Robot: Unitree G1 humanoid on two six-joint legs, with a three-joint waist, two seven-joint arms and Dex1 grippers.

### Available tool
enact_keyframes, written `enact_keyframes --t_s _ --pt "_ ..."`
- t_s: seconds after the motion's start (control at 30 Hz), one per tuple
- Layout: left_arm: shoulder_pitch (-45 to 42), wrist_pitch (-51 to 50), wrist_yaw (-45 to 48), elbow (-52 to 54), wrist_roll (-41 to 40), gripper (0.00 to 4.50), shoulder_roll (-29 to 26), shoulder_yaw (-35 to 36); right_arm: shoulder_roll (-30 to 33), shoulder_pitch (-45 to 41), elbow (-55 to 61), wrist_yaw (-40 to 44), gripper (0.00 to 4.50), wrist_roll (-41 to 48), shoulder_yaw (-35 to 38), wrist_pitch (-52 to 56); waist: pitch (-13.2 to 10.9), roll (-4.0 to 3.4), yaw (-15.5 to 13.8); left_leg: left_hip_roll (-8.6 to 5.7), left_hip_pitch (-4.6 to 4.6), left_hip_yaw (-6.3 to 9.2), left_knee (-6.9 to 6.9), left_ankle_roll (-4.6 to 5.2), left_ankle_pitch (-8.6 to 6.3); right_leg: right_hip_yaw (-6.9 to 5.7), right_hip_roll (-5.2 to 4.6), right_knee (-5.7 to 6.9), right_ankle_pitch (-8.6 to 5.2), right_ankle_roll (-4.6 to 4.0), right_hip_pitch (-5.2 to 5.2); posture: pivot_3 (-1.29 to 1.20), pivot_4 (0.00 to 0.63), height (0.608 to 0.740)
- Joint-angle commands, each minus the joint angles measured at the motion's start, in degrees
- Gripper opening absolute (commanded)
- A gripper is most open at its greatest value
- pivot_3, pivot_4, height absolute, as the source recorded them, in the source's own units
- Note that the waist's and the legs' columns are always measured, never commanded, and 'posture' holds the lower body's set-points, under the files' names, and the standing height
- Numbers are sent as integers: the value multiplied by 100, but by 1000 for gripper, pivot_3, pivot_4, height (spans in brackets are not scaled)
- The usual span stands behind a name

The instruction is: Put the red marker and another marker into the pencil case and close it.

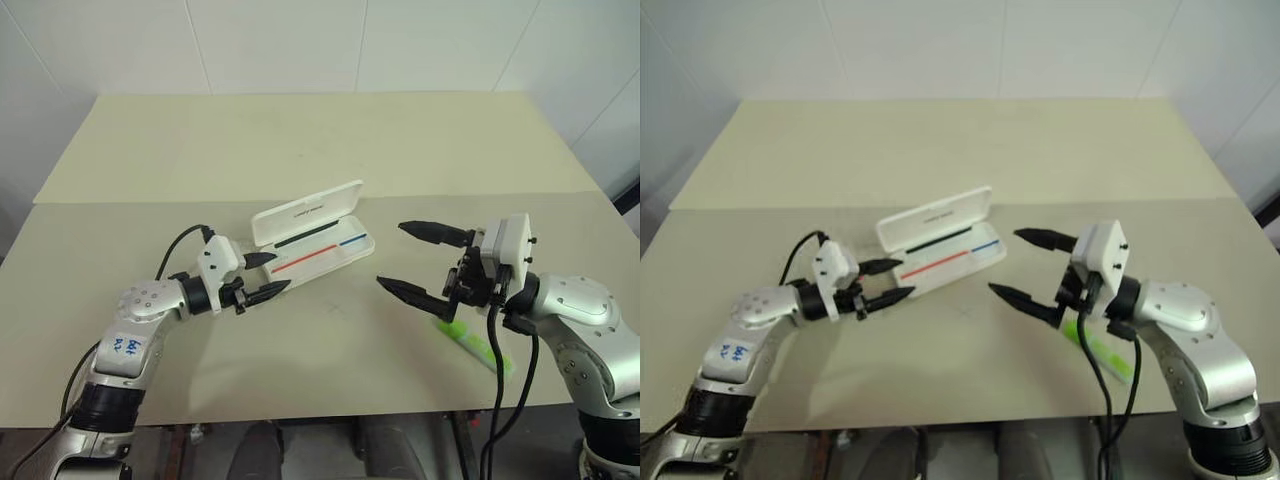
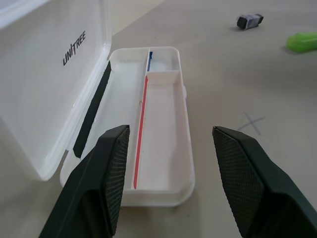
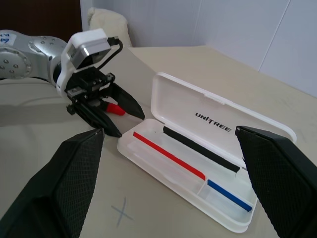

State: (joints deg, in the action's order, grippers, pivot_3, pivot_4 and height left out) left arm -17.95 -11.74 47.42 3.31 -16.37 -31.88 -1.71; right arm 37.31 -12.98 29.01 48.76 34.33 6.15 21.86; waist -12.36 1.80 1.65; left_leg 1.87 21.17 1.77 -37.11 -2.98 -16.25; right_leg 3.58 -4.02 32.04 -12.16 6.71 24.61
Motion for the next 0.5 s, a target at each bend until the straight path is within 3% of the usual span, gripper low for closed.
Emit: enact_keyframes --t_s 0.03,0.5 --pt "-196 145 7 -133 134 2824 68 -87 -83 -34 230 -148 4500 -11 -17 -73 0 0 -1 0 0 0 1 0 0 0 0 1 0 0 0 0 150 740" --pt "-391 191 363 -286 337 2824 159 -444 -336 103 535 -552 4500 -103 -121 -85 0 0 0 0 -2 0 -1 0 0 0 0 4 1 1 -1 0 150 740"
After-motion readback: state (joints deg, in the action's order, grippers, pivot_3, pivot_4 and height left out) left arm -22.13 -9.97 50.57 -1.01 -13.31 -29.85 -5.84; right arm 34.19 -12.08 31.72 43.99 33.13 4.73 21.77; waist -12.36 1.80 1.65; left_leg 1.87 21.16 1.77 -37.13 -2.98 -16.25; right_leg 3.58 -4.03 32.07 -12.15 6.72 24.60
